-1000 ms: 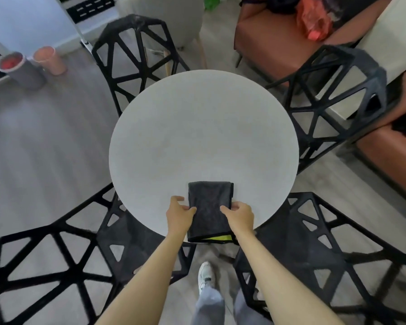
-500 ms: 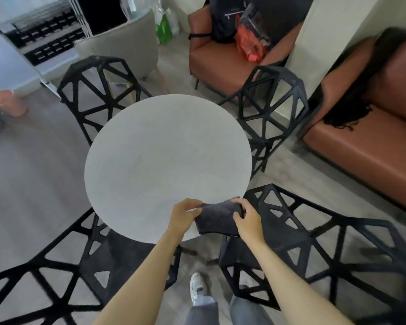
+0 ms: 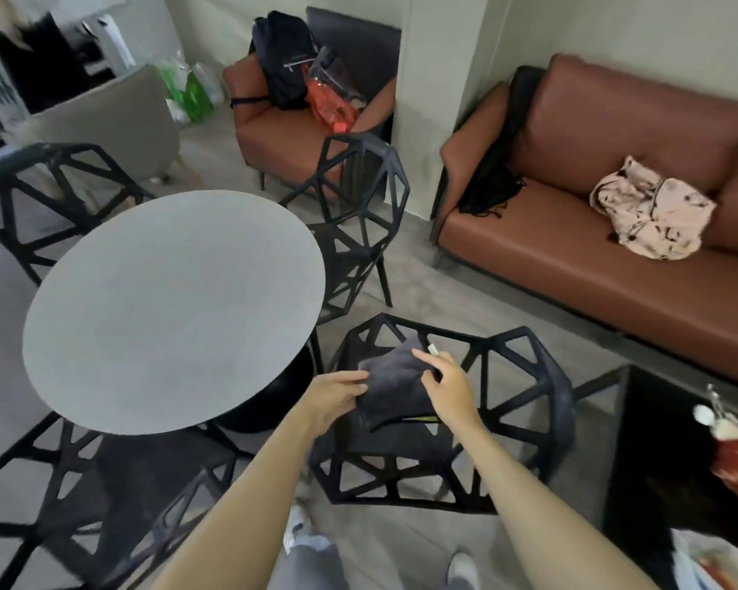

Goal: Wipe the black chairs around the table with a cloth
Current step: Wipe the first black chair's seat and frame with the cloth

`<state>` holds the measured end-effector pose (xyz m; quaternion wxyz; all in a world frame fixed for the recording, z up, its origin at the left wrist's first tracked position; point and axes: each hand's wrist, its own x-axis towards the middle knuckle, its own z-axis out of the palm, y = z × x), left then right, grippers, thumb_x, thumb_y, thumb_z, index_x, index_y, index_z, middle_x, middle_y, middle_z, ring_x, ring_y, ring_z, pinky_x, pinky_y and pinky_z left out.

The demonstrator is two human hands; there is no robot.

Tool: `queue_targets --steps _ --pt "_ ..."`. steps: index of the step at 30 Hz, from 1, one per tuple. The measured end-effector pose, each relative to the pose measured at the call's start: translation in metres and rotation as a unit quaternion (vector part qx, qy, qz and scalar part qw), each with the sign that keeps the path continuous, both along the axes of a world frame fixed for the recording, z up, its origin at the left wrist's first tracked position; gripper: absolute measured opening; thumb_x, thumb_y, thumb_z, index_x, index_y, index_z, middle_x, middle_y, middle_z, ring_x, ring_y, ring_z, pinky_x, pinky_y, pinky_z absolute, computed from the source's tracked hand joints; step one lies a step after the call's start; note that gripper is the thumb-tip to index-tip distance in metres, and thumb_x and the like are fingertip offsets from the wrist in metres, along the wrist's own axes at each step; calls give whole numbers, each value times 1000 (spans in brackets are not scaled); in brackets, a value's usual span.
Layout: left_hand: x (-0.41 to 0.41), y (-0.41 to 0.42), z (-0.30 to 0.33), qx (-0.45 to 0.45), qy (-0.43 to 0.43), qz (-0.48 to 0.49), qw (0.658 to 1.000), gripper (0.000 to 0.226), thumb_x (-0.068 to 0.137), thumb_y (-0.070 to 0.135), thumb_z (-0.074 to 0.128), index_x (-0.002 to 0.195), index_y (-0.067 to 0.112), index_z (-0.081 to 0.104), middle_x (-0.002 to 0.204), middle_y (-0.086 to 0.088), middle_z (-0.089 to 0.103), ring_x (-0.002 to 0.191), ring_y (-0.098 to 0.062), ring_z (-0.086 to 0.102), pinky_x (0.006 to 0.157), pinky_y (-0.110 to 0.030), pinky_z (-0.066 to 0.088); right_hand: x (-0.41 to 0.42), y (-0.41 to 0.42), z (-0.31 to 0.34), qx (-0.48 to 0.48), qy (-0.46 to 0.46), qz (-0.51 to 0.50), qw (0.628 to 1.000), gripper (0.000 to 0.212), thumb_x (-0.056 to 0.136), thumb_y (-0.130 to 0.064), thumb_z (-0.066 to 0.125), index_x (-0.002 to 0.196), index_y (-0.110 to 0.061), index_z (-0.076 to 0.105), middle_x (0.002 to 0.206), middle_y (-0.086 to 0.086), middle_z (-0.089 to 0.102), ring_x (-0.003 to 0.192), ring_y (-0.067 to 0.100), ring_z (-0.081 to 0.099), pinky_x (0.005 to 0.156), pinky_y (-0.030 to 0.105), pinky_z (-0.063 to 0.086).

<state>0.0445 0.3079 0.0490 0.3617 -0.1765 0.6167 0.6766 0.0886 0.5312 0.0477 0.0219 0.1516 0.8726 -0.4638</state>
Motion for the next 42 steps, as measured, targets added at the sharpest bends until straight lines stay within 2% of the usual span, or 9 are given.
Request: queue_targets --steps 5,11,17,22,26,30,34,37,42 --pt "47 94 3 -58 107 -35 992 37 96 -1 68 128 17 72 117 -4 73 102 -11 72 76 -21 55 45 92 -1 -16 -13 -16 1000 43 97 -20 67 140 -29 63 142 -1 56 132 18 53 113 37 44" --pt "97 193 -3 -156 171 -107 967 47 95 2 69 136 25 65 86 -5 77 81 -12 71 78 -27 59 102 187 6 -6 -35 -16 999 56 93 -20 73 146 -29 56 138 -8 51 129 13 50 105 25 40" --pt "130 254 -5 -191 205 -149 948 48 94 -3 68 135 20 67 122 -10 70 95 -24 70 76 -26 59 148 236 4 65 -34 -25 997 57 96 -18 70 149 -26 52 130 -6 51 119 18 58 95 28 50" --pt "145 284 -26 -252 233 -176 922 47 93 -4 68 136 14 66 132 2 61 117 -19 61 106 -36 53 163 249 -18 126 -40 -34 991 53 98 -17 68 149 -24 52 133 -2 47 112 16 60 92 28 53" --pt "158 295 -56 -222 157 -109 956 45 93 -2 70 134 17 67 134 -6 66 117 -25 65 107 -42 52 167 245 -47 179 -52 -40 982 43 97 -14 68 137 -27 62 133 -3 43 117 22 58 91 34 57" --pt "167 305 -84 -179 144 -65 971 40 96 2 67 134 15 68 134 -1 67 118 -18 65 107 -36 52 169 232 -63 338 44 -19 940 40 93 -16 67 133 -21 67 158 9 42 146 28 38 113 51 39" --pt "170 304 -98 -156 168 -36 973 28 102 7 61 123 20 73 119 3 74 101 1 69 88 -18 54 163 222 -82 418 53 108 900 53 105 -48 43 143 -14 60 152 7 54 153 25 32 124 61 13" --pt "177 298 -112 -139 140 33 980 19 107 21 56 121 24 68 115 4 73 104 -7 69 91 -29 56 160 225 -94 450 9 148 881 73 98 -61 44 150 -10 51 160 11 44 156 28 22 124 64 7" --pt "191 276 -145 -274 125 -36 953 23 109 22 46 126 21 62 116 5 68 110 -16 63 92 -32 46 137 236 -103 422 21 155 893 55 93 -45 59 141 -17 62 168 9 28 159 27 8 124 64 6"
